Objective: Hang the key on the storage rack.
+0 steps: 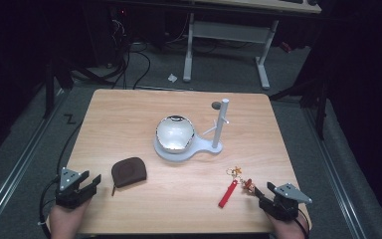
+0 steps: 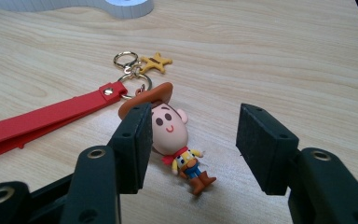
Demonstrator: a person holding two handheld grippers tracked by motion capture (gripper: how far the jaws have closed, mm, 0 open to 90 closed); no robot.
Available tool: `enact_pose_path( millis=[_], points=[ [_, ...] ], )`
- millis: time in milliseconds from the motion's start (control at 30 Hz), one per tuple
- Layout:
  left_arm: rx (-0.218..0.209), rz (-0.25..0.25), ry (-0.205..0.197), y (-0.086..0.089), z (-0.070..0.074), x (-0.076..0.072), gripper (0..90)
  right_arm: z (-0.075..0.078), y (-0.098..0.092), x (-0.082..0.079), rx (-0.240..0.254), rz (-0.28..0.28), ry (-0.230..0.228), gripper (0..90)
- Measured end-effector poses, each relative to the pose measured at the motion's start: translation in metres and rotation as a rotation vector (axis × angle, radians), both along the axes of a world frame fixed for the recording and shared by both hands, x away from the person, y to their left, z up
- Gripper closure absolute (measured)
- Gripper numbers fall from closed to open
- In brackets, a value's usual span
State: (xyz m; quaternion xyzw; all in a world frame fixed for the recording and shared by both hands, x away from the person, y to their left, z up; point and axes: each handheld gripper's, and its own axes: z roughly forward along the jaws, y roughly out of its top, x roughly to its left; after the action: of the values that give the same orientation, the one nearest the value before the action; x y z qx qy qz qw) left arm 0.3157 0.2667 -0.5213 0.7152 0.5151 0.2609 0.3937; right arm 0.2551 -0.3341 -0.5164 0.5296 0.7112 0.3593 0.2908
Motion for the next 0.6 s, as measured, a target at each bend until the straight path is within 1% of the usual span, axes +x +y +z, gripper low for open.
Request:
enact_pose_path(
  millis=[33, 67, 100, 200, 367, 433, 467, 533, 600],
  points=[
    [-0.004, 0.004, 0.002, 0.0004, -0.0007, 0.0001, 51.2, -0.0001, 0.0001, 0.0005, 0.007, -0.002, 0.003, 46.4],
    [-0.004, 0.004, 0.002, 0.0004, -0.0007, 0.0001, 50.7, -0.0003, -0.0001, 0.0012, 0.007, 0.0, 0.002, 46.5],
    [-0.011, 0.005, 0.009, 0.0013, -0.0017, 0.0006, 50.2, -0.0004, 0.0, 0.0014, 0.005, 0.0, 0.003, 46.7],
    [-0.026, 0.008, 0.011, 0.0022, -0.0025, 0.0012, 49.3, -0.0011, 0.0001, 0.0021, 0.007, 0.007, 0.008, 47.3],
    [-0.028, 0.003, 0.013, 0.0015, -0.0035, 0.001, 47.5, -0.0007, 0.0, 0.0028, 0.006, 0.012, 0.006, 48.8],
    [-0.029, -0.001, 0.007, 0.0011, -0.0025, -0.0001, 46.8, -0.0005, 0.0002, 0.003, 0.01, 0.012, 0.008, 48.9],
    [-0.035, -0.005, -0.003, 0.0004, -0.0013, -0.0013, 45.2, 0.0, 0.0015, 0.003, 0.009, 0.015, 0.008, 49.0],
    [-0.034, -0.007, -0.005, 0.0001, -0.0009, -0.0016, 43.5, 0.0, 0.0025, 0.003, 0.003, 0.02, 0.007, 49.3],
    [-0.024, -0.015, -0.013, -0.0016, 0.0002, -0.0018, 41.9, 0.0006, 0.0028, 0.0036, 0.007, 0.024, 0.005, 49.5]
  ],
)
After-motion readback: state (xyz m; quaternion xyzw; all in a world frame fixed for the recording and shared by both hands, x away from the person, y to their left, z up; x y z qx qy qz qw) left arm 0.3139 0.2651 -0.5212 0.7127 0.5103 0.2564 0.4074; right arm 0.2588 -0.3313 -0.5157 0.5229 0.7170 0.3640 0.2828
